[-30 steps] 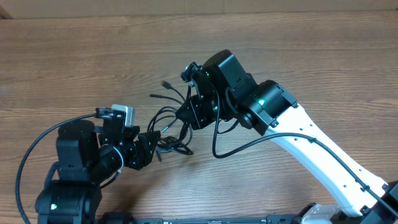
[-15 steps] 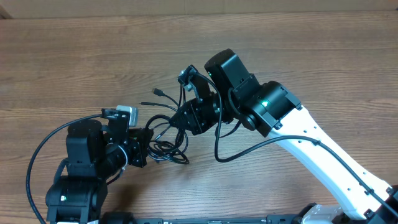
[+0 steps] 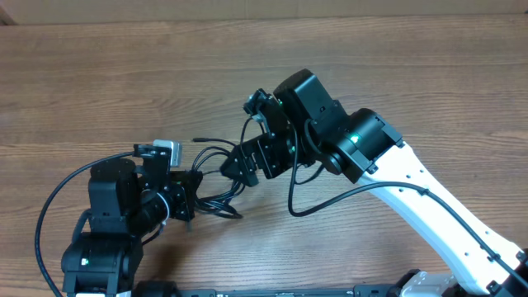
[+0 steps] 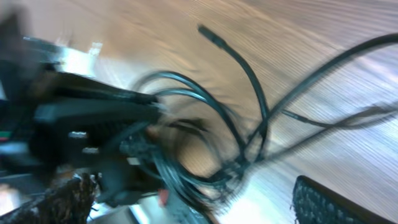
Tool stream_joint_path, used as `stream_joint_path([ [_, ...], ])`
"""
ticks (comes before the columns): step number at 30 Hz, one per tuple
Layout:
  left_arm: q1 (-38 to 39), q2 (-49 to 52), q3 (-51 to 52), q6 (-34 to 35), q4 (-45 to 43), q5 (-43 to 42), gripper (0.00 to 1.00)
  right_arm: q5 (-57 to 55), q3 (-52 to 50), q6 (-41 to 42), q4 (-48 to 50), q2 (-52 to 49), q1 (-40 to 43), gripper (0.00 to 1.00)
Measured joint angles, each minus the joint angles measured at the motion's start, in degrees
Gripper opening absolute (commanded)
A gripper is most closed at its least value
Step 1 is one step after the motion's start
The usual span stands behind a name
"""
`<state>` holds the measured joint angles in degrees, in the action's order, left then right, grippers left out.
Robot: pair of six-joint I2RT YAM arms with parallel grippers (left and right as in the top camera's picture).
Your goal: Untangle cables
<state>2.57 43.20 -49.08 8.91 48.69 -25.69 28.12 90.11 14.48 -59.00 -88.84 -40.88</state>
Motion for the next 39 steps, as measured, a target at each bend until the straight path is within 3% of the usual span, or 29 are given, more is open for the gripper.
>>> stream_joint_path([
  [8, 0.0, 0.0, 0.04, 2.82, -3.32, -4.17, 0.04, -6.67, 0.0, -5.86, -7.13, 0.07, 0.02, 1.0],
  [14, 0.0, 0.13, -1.38, 5.14, -4.59, -4.85, 0.04, -7.72, 0.0, -11.47, -10.16, 0.07, 0.0, 0.87],
  [18, 0.0, 0.2, -4.02, 6.49, -3.96, -3.13, 0.04, -7.65, 0.0, -15.74, -11.15, 0.07, 0.02, 0.87],
  [24, 0.0, 0.22, -4.55, 14.84, -2.71, 1.7, 0.04, -6.45, 0.0, -24.87, -10.03, 0.07, 0.0, 0.88],
  [39, 0.0, 0.52, -4.72, 38.05, -6.01, 10.19, 0.04, 3.52, -1.01, -37.38, -0.11, 0.09, 0.0, 0.88],
])
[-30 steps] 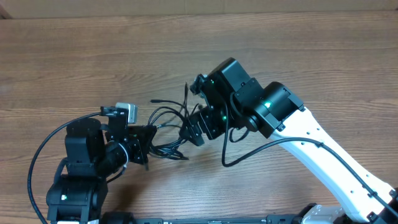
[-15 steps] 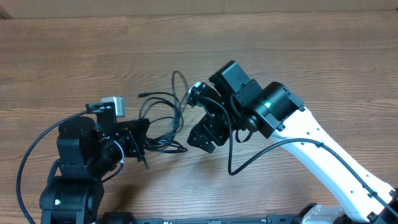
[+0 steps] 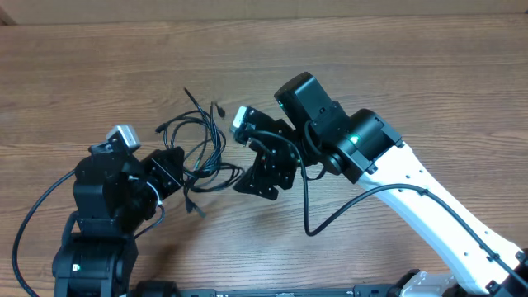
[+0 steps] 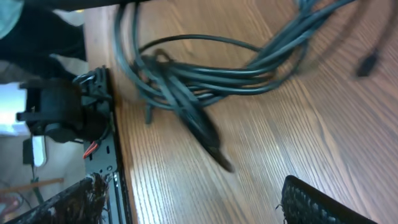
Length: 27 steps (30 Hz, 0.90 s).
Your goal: Untangle cables
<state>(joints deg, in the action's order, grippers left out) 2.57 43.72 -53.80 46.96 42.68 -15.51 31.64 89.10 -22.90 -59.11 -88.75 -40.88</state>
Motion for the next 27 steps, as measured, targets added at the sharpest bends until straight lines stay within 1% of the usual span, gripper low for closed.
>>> stream_joint_path([
  [2, 0.0, 0.94, -0.63, 2.16, -0.07, -0.2, 0.04, 0.96, -0.94, -0.98, 2.01, 0.0, -0.02, 0.87],
  [4, 0.0, 2.47, -1.77, 3.58, -0.02, -1.07, 0.04, 1.51, -2.14, -1.79, 4.52, 0.0, -0.02, 0.84],
  [10, 0.0, 5.92, -6.12, 5.29, 1.46, -3.78, 0.04, 2.12, -5.07, -2.6, 9.14, 0.0, -0.02, 0.83],
  [11, 0.0, 6.27, -6.97, 5.44, 1.49, -4.13, 0.04, 2.16, -5.38, -2.62, 9.57, 0.0, -0.02, 0.8],
  [12, 0.0, 6.49, -7.61, 5.46, 1.44, -4.37, 0.04, 2.25, -5.6, -2.67, 9.92, 0.0, -0.02, 0.68],
  [13, 0.0, 6.69, -8.41, 5.49, 1.46, -4.68, 0.04, 2.36, -5.92, -2.84, 10.58, 0.0, -0.02, 0.53],
  [14, 0.0, 6.84, -9.38, 5.53, 1.46, -4.98, 0.04, 2.51, -6.27, -3.04, 11.15, 0.0, -0.02, 0.36],
  [15, 0.0, 6.88, -9.97, 5.57, 1.46, -5.27, 0.04, 2.51, -6.56, -2.75, 11.26, 0.0, -0.02, 0.17],
  [16, 0.0, 6.93, -10.73, 5.6, 1.49, -5.53, 0.04, 2.54, -6.95, -2.71, 11.52, 0.0, -0.02, 0.09],
  [17, 0.0, 6.93, -11.21, 5.62, 1.6, -5.7, 0.04, 2.56, -7.23, -2.69, 11.54, 0.0, -0.02, 0.04],
  [27, 0.0, 6.97, -12.26, 4.87, 6.23, -5.55, 0.04, 1.75, -7.48, -0.72, 12.39, 0.0, -0.02, 0.04],
])
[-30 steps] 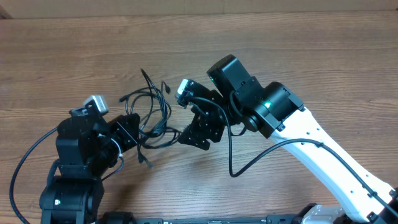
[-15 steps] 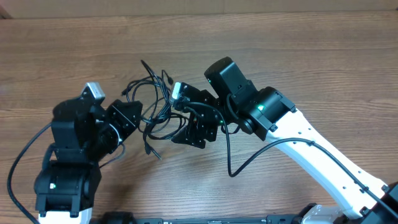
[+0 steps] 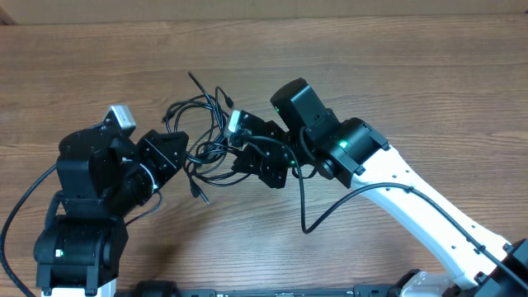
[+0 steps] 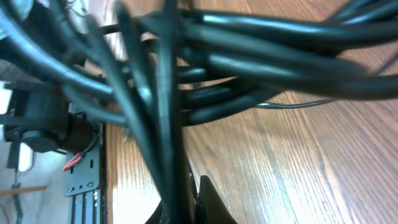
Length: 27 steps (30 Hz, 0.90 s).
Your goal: Untangle cables
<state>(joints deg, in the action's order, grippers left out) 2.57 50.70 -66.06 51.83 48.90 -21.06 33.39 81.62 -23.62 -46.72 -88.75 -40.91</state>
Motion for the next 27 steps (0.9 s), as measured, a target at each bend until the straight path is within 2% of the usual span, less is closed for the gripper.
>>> stream_joint_path([
  [9, 0.0, 0.94, -0.11, -1.42, 9.03, 6.84, 0.04, -7.41, -0.11, 7.63, 6.05, 0.0, 0.0, 0.04],
  [16, 0.0, 4.81, -0.11, -2.75, 10.93, 8.79, 0.04, -10.19, -0.22, 14.73, 11.37, 1.14, 0.0, 0.04],
  [27, 0.0, 11.32, -0.11, -3.41, 13.0, 9.09, 0.04, -19.08, -0.24, 28.02, 13.97, 7.06, -0.02, 0.04],
])
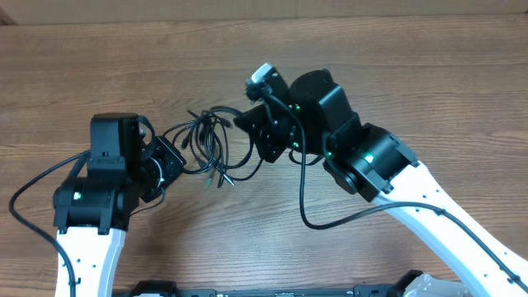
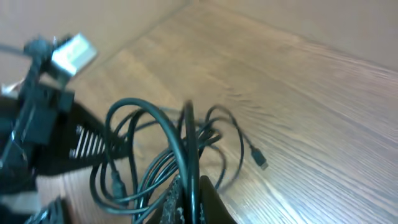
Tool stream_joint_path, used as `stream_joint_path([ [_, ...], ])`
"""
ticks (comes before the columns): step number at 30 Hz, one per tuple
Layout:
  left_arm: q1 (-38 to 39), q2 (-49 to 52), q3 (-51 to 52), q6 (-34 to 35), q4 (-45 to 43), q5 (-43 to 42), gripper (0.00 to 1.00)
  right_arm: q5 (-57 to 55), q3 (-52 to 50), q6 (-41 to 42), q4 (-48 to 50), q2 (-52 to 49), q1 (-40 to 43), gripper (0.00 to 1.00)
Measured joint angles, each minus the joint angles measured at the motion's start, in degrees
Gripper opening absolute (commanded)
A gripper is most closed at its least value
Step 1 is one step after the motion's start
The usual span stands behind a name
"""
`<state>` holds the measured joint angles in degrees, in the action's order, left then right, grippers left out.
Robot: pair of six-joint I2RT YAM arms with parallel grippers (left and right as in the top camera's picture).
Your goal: Untangle cables
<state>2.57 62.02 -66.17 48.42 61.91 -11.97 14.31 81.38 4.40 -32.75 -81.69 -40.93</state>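
A tangle of thin black cables (image 1: 210, 150) is stretched between my two grippers over the wooden table. My right gripper (image 1: 254, 130) is shut on a few strands at the right end of the tangle. In the right wrist view those strands (image 2: 189, 149) run up from between the shut fingers (image 2: 191, 202). My left gripper (image 1: 171, 157) holds the left end of the tangle, and its black fingers (image 2: 74, 146) lie behind the loops. Free plug ends hang loose (image 1: 223, 177), and one plug (image 2: 260, 158) dangles to the right.
The bare wooden table (image 1: 429, 66) spreads round both arms. My right arm's own black lead (image 1: 304, 210) loops down over the table, and the left arm's lead (image 1: 33, 191) curves out to the left. A pale wall edge (image 1: 247, 8) runs along the far side.
My right gripper, still shut on the strands, has moved right and away from me. The loops are now drawn out between the grippers. The left arm has turned and sits a little nearer.
At first both grippers were close together with the tangle bunched between them. Then the right gripper was open and clear of the cables, which the left held farther back. Then the right was shut on the bundle, and now the grippers stand farther apart with the loops spread.
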Motion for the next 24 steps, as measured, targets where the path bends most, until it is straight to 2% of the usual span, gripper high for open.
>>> stream_joint_path([
  [12, 0.0, 0.68, 0.0, -2.36, 0.94, 0.0, 0.04, -20.85, -0.09, 10.21, -0.59, 3.78, 0.0, 0.04],
  [24, 0.0, 0.68, 0.0, -2.56, 1.55, 0.02, 0.04, -35.39, -0.09, 16.63, -7.43, 5.38, -0.04, 0.04],
])
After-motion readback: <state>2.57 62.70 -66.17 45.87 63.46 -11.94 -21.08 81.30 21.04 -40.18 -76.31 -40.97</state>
